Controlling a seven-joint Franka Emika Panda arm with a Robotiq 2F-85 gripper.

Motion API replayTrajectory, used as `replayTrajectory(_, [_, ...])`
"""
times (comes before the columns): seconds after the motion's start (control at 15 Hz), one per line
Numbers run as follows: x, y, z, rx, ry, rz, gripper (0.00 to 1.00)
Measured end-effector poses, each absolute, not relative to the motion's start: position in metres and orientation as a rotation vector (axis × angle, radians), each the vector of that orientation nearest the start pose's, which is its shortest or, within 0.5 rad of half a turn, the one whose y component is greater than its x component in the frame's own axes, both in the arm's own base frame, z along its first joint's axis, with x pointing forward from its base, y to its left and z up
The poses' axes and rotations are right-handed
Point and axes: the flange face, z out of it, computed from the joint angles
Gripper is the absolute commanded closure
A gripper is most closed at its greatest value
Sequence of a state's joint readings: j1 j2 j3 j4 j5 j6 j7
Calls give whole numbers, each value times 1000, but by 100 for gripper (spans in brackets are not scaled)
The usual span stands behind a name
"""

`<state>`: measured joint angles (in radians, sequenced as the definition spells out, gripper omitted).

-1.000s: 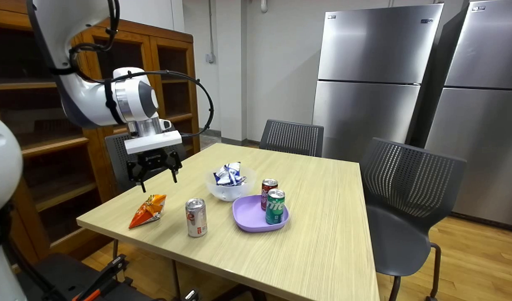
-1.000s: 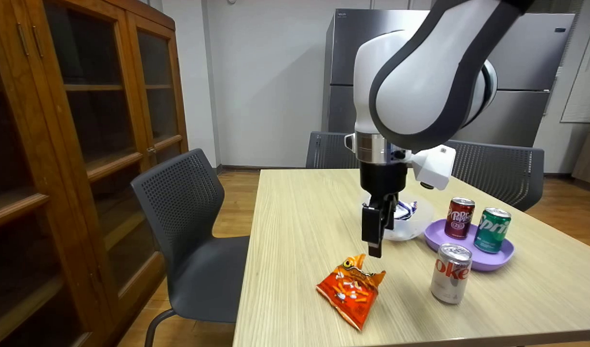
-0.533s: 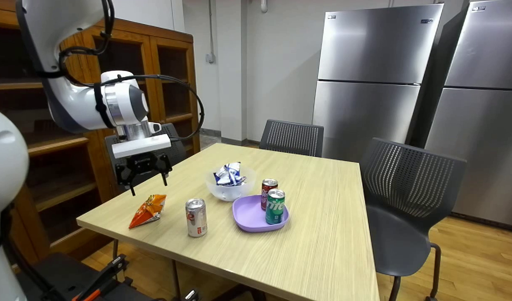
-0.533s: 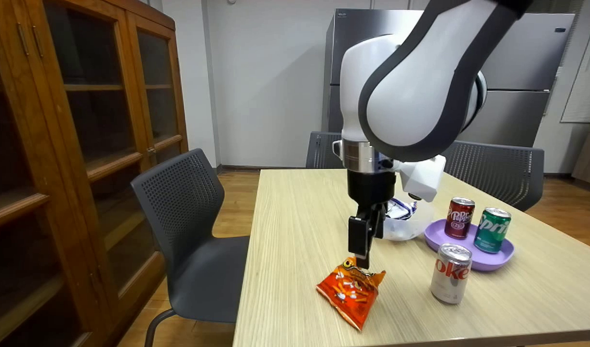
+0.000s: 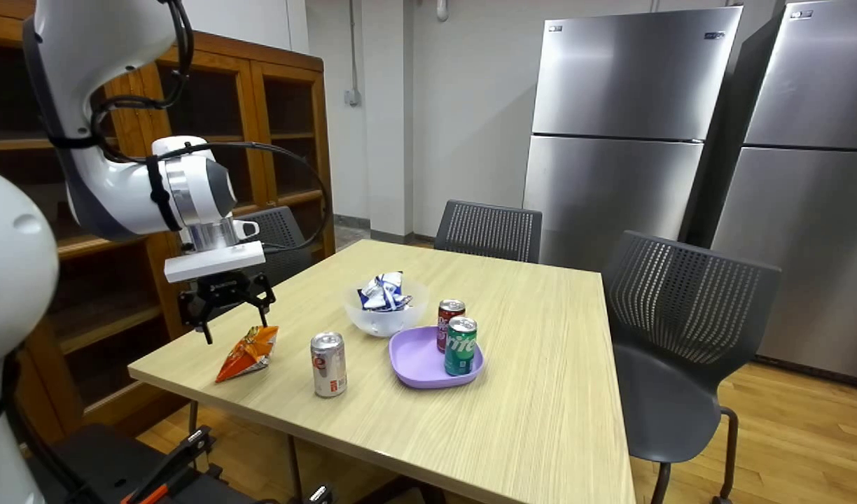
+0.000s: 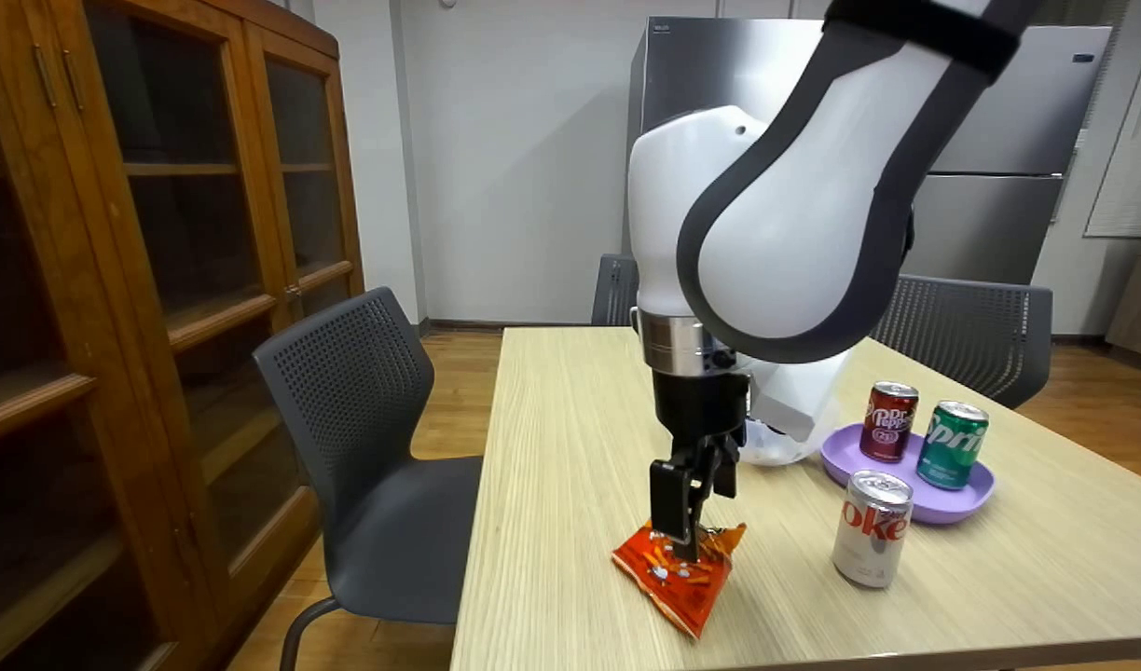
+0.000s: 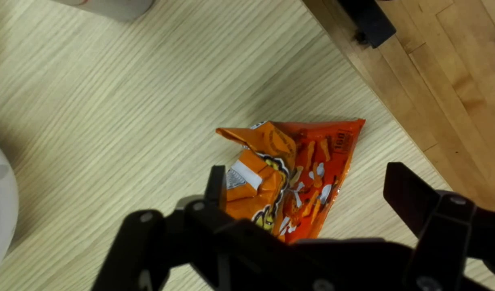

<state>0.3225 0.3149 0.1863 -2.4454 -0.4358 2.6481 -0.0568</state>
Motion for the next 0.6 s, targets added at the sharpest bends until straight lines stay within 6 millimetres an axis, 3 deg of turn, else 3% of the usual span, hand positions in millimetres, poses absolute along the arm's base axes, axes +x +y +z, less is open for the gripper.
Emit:
replayTrajectory(0.4, [404, 242, 154, -2944, -1454, 134, 0])
replayTrajectory(0.53, [407, 242, 152, -2948, -1444, 135, 28])
replayTrajectory(0.6, [408, 242, 151, -2950, -1440, 134, 34])
